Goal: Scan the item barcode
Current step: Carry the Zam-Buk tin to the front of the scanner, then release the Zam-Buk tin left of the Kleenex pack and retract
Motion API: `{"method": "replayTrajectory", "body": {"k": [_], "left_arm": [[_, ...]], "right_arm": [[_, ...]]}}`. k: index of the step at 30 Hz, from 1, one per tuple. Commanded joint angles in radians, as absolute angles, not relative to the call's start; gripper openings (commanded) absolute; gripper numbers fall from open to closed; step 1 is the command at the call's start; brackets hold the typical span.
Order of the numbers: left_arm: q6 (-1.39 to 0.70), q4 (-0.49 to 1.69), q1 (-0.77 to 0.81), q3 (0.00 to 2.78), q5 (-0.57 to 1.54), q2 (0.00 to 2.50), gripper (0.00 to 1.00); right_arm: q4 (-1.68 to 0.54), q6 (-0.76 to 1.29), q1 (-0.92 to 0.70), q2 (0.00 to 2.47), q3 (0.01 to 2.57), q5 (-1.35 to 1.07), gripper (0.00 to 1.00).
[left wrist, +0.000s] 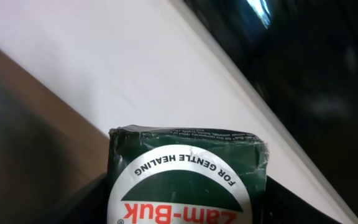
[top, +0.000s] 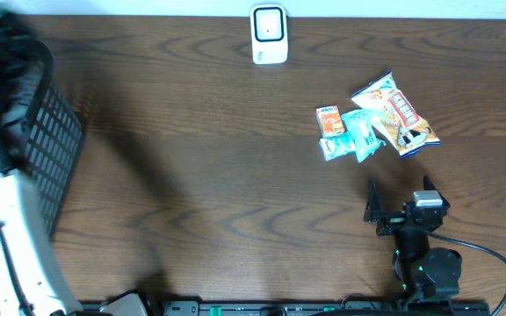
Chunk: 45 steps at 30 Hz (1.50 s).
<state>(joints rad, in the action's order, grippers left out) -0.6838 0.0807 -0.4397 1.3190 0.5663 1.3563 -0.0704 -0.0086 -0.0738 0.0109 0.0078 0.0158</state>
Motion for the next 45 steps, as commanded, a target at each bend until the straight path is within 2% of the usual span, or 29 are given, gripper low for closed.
{"method": "replayTrajectory", "body": {"k": [1,4,5,8,12,19,21,23,27,33,37,45], "left_arm": [[-0.645,0.114,-0.231,1.328,0.633,1.379,0.69],[-0.58,0.166,-0.056,1.328,0.559,1.42,0.69],[-0.546,0.197,0.053,1.328,0.48,1.459,0.69],[-0.524,0.228,0.194,1.328,0.369,1.531,0.69],[-0.527,0.215,0.354,1.328,0.257,1.652,0.69],[-0.563,0.047,0.55,1.328,0.191,1.869,0.7],[-0.562,0.009,0.581,1.328,0.186,1.911,0.84],[-0.561,-0.01,0.601,1.328,0.186,1.938,0.91],[-0.521,-0.009,0.605,1.328,0.185,1.933,0.98],[-0.472,0.053,0.533,1.328,0.185,1.821,0.99],[-0.381,0.218,0.453,1.328,0.135,1.692,0.99],[-0.367,0.602,0.318,1.328,0.039,1.55,0.99]], "right_arm": [[-0.074,-0.016,-0.071,0.007,0.005,0.02,0.99],[-0.074,-0.016,-0.071,0.007,0.005,0.02,0.99],[-0.074,-0.016,-0.071,0.007,0.005,0.02,0.99],[-0.074,-0.016,-0.071,0.007,0.005,0.02,0.99],[-0.074,-0.016,-0.071,0.007,0.005,0.02,0.99],[-0.074,-0.016,-0.071,0.007,0.005,0.02,0.99],[-0.074,-0.016,-0.071,0.007,0.005,0.02,0.99],[-0.074,-0.016,-0.071,0.007,0.005,0.02,0.99],[-0.074,-0.016,-0.071,0.007,0.005,0.02,0.99],[-0.074,-0.016,-0.071,0.007,0.005,0.02,0.99],[-0.074,-0.016,-0.071,0.007,0.005,0.02,0.99],[-0.074,-0.016,-0.071,0.007,0.005,0.02,0.99]]}}
